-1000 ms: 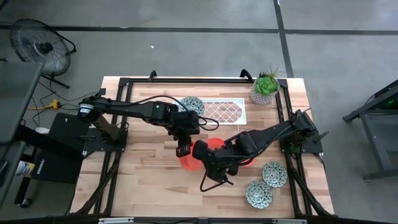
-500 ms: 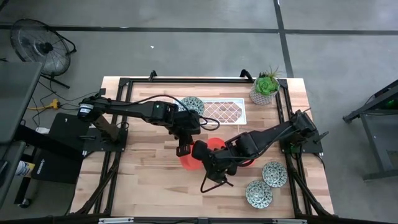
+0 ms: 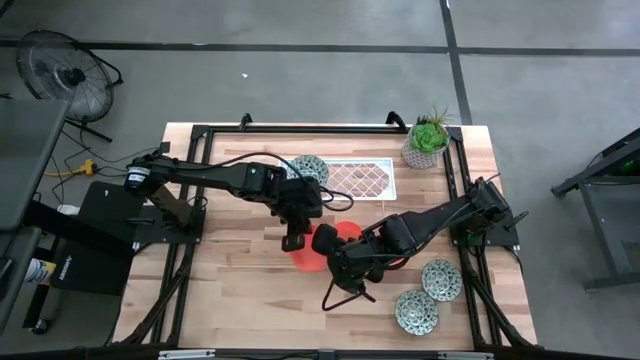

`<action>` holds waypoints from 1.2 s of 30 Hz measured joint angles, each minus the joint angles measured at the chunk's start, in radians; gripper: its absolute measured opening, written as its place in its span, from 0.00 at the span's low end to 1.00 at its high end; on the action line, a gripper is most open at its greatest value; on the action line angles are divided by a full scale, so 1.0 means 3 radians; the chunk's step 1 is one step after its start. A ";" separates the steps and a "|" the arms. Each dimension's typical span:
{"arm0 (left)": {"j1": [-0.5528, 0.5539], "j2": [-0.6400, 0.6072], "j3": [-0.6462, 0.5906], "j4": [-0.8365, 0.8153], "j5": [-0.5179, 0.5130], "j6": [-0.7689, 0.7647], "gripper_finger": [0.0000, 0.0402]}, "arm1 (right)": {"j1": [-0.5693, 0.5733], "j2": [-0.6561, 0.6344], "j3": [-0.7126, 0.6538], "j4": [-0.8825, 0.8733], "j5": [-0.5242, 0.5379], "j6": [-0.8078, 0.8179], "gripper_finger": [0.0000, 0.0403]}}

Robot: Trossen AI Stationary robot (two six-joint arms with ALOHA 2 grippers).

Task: Pick & Place Mini bowls
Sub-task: Put the left orange bowl on the shelf

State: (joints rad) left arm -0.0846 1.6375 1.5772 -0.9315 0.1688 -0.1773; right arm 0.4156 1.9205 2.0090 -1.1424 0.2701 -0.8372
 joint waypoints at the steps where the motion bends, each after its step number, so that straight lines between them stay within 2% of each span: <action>1: -0.0001 0.0000 0.0000 0.0013 0.0001 0.0041 0.16 | 0.0000 0.0000 0.0000 -0.0038 -0.0017 0.0044 0.00; 9: 0.0001 -0.0085 0.0040 0.0107 0.0007 0.0224 0.27 | 0.0002 0.0000 0.0000 -0.0199 0.0027 0.0338 0.00; 18: -0.0002 -0.0070 0.0440 -0.0228 -0.0067 0.0415 0.28 | 0.0080 -0.0082 0.0003 -0.0188 0.0185 0.0521 0.00; 24: 0.0001 -0.0070 0.0443 -0.0235 -0.0098 0.0439 0.28 | 0.0100 -0.0117 0.0004 -0.0190 0.0152 0.0674 0.00; 32: 0.0000 -0.0070 0.0443 -0.0320 0.0168 0.0496 0.28 | 0.0123 -0.0118 0.0004 -0.0273 0.0155 0.0805 0.00; 36: 0.0000 -0.0070 0.0443 -0.0344 0.0169 0.0541 0.28 | 0.0123 -0.0118 0.0004 -0.0299 0.0147 0.0868 0.00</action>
State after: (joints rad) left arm -0.0845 1.6165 1.7100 -1.0348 0.2195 -0.0150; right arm 0.4526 1.8851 2.0102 -1.2321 0.3142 -0.5767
